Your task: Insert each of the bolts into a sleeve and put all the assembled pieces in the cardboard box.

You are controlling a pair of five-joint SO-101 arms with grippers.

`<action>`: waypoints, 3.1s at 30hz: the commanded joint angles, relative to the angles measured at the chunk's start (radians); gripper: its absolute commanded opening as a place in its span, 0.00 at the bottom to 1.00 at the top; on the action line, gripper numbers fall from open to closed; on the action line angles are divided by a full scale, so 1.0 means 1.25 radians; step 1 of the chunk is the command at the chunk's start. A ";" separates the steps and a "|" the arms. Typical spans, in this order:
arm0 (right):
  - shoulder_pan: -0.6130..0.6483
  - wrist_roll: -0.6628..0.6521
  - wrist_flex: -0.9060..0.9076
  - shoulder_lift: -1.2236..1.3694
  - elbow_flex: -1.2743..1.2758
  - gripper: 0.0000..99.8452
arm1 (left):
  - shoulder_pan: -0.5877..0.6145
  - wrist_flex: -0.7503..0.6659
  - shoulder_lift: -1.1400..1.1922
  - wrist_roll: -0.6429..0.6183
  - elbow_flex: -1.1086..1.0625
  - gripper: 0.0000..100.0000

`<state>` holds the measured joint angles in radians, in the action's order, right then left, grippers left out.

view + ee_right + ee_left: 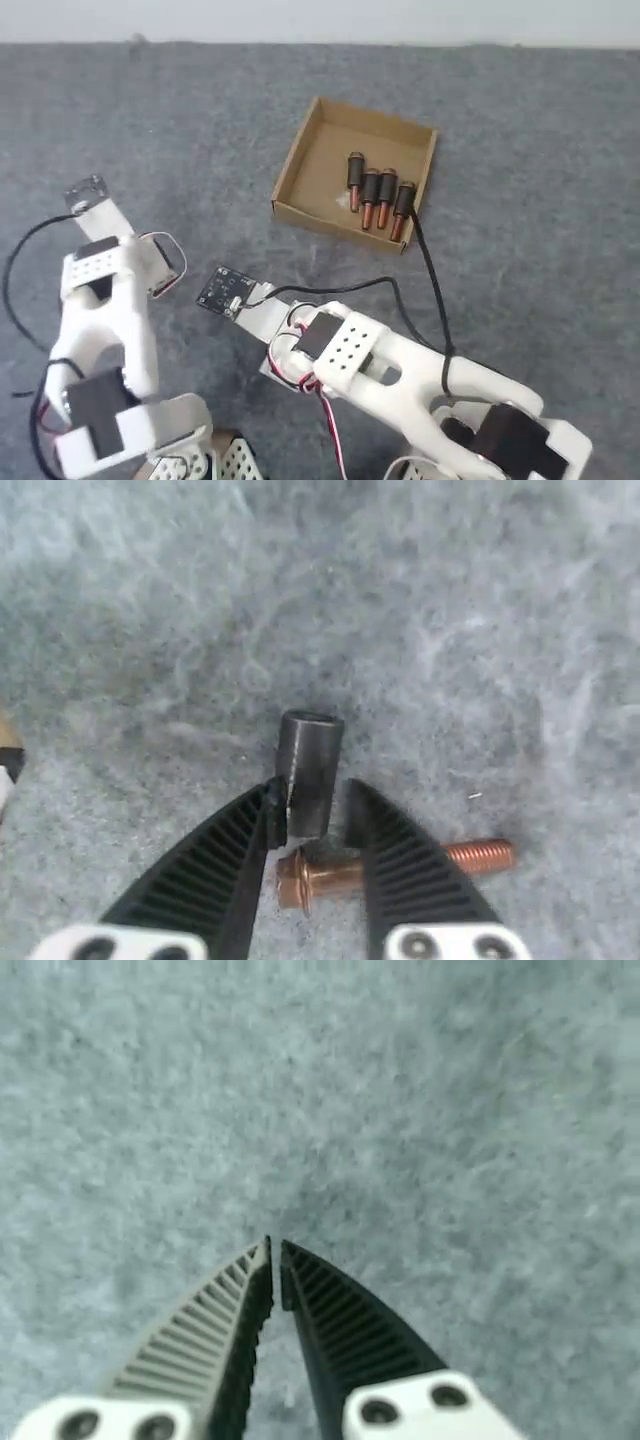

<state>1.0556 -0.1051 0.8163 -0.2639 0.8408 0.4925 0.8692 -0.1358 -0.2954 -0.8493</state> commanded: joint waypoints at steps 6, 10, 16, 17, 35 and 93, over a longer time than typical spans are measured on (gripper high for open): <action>0.006 0.005 -0.040 0.003 -0.012 0.15 | 0.000 0.020 0.005 0.038 0.058 0.01; 0.002 0.004 -0.064 0.048 -0.014 0.15 | -0.001 0.017 0.006 0.038 0.057 0.01; 0.002 0.004 -0.045 0.141 -0.076 0.15 | -0.001 0.007 0.006 0.038 0.051 0.01; 0.002 0.004 -0.040 0.147 -0.081 0.15 | -0.001 0.007 0.006 0.038 0.050 0.01; -0.046 0.011 -0.019 0.149 -0.090 0.01 | -0.001 0.007 0.006 0.039 0.050 0.01; -1.172 -0.036 0.139 -0.520 0.269 0.01 | -0.648 0.178 -0.125 0.317 -0.008 0.01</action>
<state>-0.3943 -0.1297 1.0157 -0.8823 1.1861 -0.1504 1.0963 -0.2217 0.0944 -0.8508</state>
